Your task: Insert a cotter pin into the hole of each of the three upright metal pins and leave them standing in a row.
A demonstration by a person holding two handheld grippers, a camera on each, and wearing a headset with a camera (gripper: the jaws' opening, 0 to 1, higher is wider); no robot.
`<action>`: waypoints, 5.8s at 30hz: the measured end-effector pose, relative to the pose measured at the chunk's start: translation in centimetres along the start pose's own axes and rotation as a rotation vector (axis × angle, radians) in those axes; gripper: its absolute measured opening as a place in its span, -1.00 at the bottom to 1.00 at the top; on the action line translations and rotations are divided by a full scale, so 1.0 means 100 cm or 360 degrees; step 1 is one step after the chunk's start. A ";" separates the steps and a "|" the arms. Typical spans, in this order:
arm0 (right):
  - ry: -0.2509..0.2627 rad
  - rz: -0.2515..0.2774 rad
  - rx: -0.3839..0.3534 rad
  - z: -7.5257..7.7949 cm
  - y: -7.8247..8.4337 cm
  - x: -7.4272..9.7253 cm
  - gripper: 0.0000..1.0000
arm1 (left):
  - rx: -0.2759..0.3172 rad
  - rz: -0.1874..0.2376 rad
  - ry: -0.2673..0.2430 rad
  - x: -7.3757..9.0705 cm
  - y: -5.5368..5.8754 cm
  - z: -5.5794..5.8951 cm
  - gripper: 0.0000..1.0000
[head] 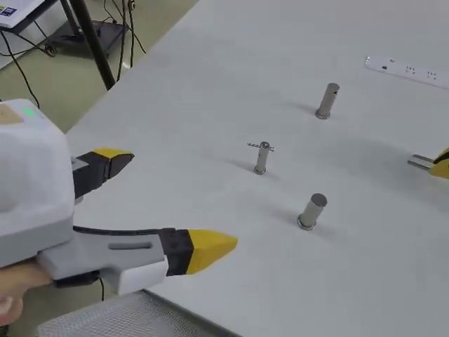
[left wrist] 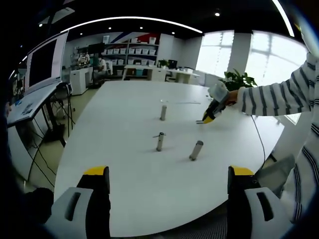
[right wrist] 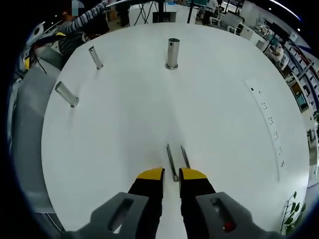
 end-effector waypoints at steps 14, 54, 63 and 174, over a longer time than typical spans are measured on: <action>-0.0081 -0.0152 0.0070 -0.009 -0.005 -0.004 -0.94 | -0.0028 -0.0035 0.0036 -0.005 -0.001 0.005 0.95; 0.0146 -0.0120 0.0153 -0.008 -0.025 0.030 -1.00 | -0.0084 0.0082 0.0109 -0.005 -0.025 0.018 0.94; 0.0290 0.0081 0.0274 -0.018 -0.034 0.074 -1.00 | -0.0115 0.0118 0.0139 -0.007 -0.030 0.023 0.92; 0.0561 0.1026 0.0797 -0.231 -0.092 0.141 -1.00 | 0.0057 0.0096 0.0774 -0.088 -0.102 0.089 -1.00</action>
Point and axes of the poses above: the centre of the closed fingertips' face, and the gripper's own axes: x roughly backward along the fingers, z roughly to its right, y roughly out of its underside, the point moved 5 cm from there along x, roughly backward along the fingers, and after that the axes turned 8 degrees about -x, right-handed, at the moved point
